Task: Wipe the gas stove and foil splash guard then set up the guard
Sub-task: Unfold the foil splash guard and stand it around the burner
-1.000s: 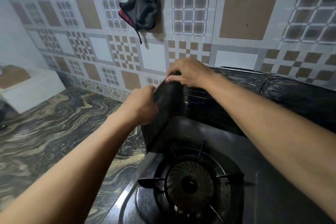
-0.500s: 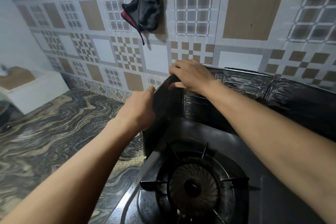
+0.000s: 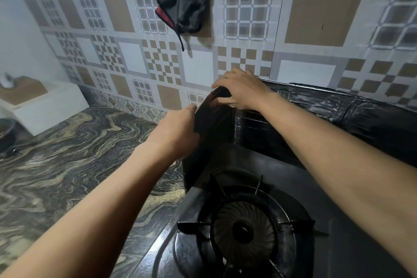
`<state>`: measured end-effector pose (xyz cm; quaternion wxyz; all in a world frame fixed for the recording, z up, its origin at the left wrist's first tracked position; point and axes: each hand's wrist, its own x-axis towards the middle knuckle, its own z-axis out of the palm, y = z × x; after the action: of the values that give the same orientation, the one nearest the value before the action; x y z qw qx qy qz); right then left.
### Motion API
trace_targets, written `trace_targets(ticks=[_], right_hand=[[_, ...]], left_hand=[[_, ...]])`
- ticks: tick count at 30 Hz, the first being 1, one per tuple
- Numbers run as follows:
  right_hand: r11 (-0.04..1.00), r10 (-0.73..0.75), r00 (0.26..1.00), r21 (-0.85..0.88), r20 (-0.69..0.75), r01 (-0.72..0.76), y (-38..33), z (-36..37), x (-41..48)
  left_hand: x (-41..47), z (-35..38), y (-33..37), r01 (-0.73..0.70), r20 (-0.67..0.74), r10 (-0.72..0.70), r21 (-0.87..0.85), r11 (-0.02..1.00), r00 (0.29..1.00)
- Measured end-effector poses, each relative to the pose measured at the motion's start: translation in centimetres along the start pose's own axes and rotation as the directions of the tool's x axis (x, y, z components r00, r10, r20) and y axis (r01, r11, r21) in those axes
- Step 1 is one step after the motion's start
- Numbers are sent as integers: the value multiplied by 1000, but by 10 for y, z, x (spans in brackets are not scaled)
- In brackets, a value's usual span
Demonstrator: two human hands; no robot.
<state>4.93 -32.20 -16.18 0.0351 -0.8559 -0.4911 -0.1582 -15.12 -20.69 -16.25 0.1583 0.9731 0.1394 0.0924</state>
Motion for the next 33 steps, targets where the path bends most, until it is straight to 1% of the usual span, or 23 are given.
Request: trace_targets(ticks=[2,4,7,9,12,14,17,20,23,25,27,29,33], right_hand=[[986,8,998,165,64,-18,4,-12,-3],[972,26,995,232,94,-47,4,-22,-6],[977,84,994,193,68,-95,0,-25,-9],[979,112,993,168,44,-118,0,-22,-12],[980,130,991,148,15,-131,5,-25,-25],[988,124,991,97,-47,-120,14,-28,-38],[991,120,979,-44,-163,-129,26,-29,-63],[952,170,957,-210,-235,-220,34,-29,-92],[884,309,927,-297,-211,-362,39,-30,-117],[865,349,919,-314,-184,-391,42,-29,-126],[856,352,921,-339,-170,-390,45,-28,-130],[845,338,922,-372,-187,-385,49,-28,-128],[850,273,941,-408,-201,-333,52,-32,-116]], left_hand=[[0,-4,-3,3,29,-3,-1,1000,1000],[0,-6,-4,6,70,-4,-29,1000,998],[-1,-7,-1,11,91,-7,-45,999,996],[-1,-9,3,15,81,-14,-7,1000,997],[1,-14,8,60,60,-59,-19,998,996],[5,-19,10,79,49,-76,-73,994,996],[13,-21,16,74,59,-68,-119,990,996],[16,-18,21,61,62,-54,-110,992,997],[18,-13,23,30,34,-28,-57,998,999],[18,-11,22,31,19,-30,-43,999,999],[18,-10,25,30,8,-29,-45,999,1000],[19,-10,27,30,4,-29,-51,998,1000],[19,-8,26,36,9,-35,-60,998,999]])
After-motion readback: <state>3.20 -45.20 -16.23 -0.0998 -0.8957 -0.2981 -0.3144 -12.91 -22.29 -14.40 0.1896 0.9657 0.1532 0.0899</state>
